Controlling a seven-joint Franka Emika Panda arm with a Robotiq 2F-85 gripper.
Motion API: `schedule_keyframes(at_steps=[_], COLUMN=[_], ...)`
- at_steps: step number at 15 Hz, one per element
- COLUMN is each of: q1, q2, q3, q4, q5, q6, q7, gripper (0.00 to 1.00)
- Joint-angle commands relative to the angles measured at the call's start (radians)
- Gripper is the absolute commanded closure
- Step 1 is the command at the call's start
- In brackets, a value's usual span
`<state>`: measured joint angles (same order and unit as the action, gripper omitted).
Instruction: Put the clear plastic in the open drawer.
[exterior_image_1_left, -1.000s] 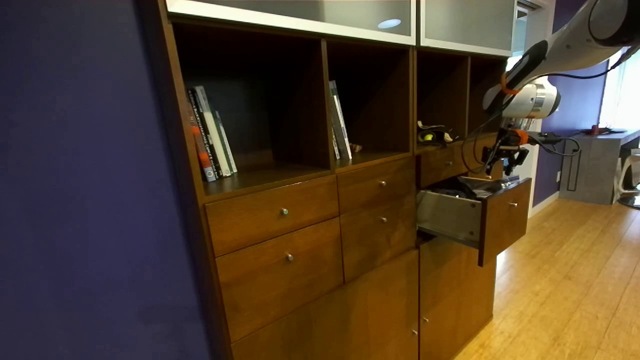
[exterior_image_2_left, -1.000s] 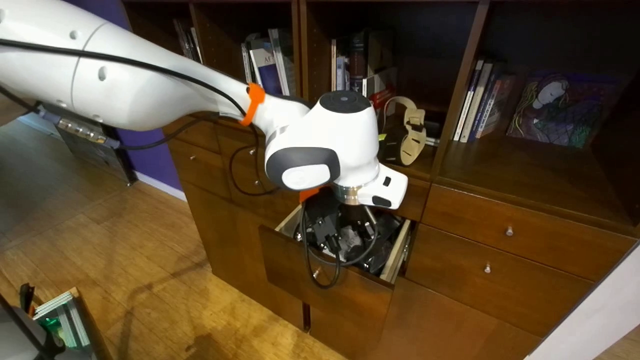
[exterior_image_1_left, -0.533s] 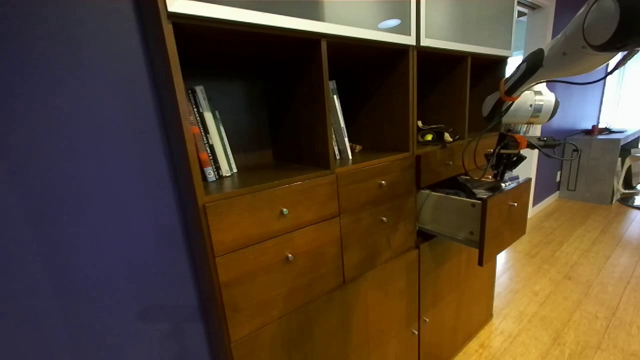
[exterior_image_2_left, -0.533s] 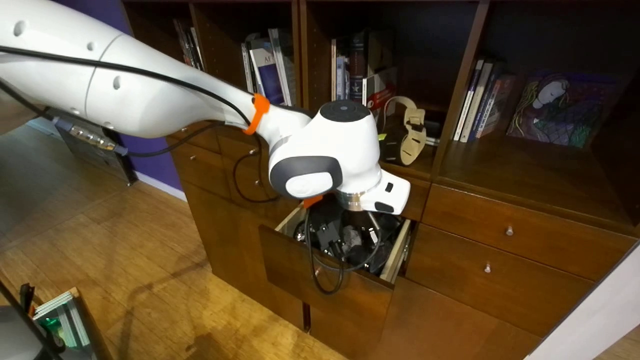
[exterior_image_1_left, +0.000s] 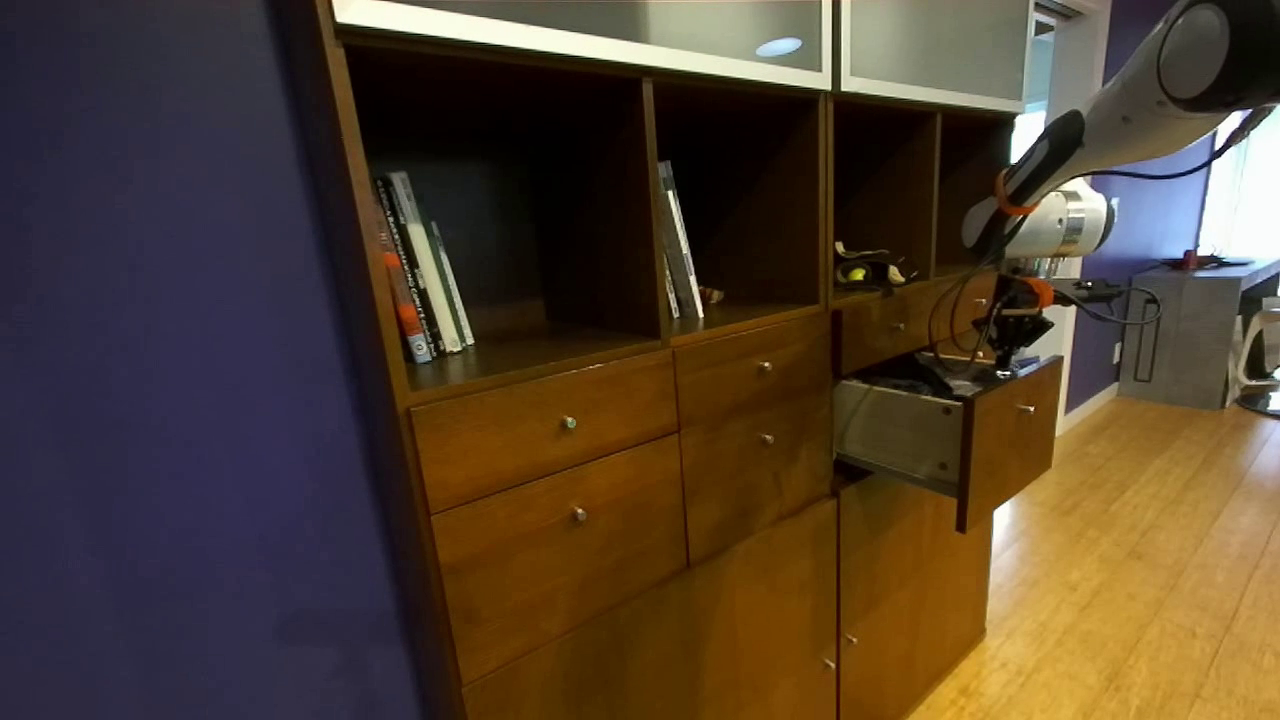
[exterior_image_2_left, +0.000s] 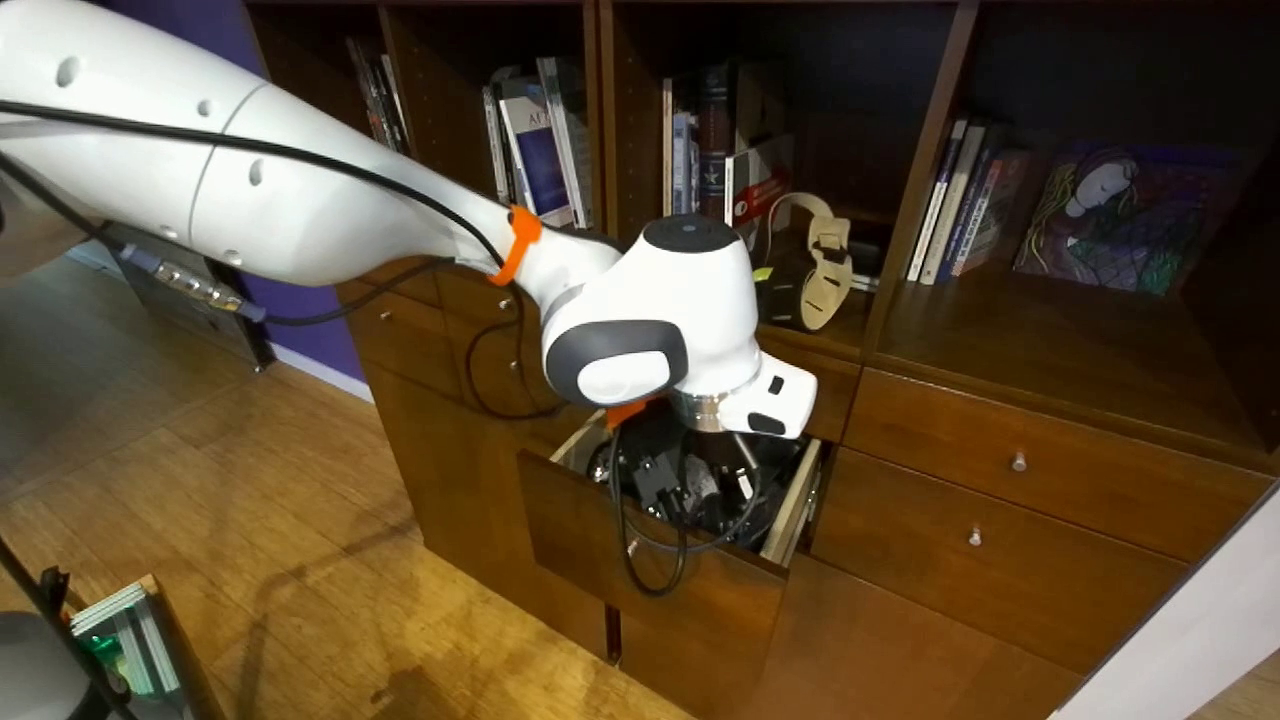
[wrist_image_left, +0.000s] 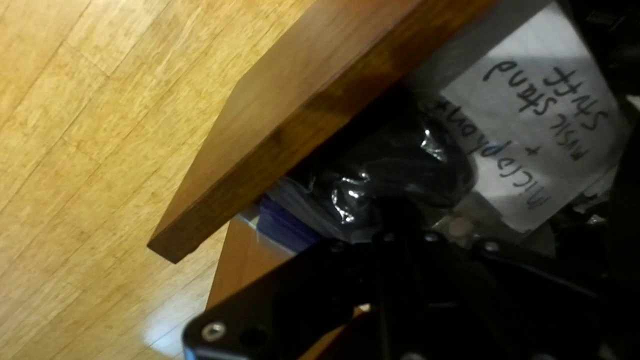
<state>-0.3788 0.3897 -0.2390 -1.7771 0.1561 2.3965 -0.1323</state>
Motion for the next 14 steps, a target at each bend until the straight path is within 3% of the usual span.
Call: schedule_keyframes(at_steps=[1,10,14], q1=[-0.005,-0.01,-0.008], q2=[0.022,0.066,0.025], q3=[0.012,0.002,0.007], q4=[0.013,0.03,0.043], q5=[0.009,-0.005,0.0], q6=[-0.042,-0.022,-0.031], q7=[0.016,0.03,0.026], gripper=[1.0,1.0,1.0])
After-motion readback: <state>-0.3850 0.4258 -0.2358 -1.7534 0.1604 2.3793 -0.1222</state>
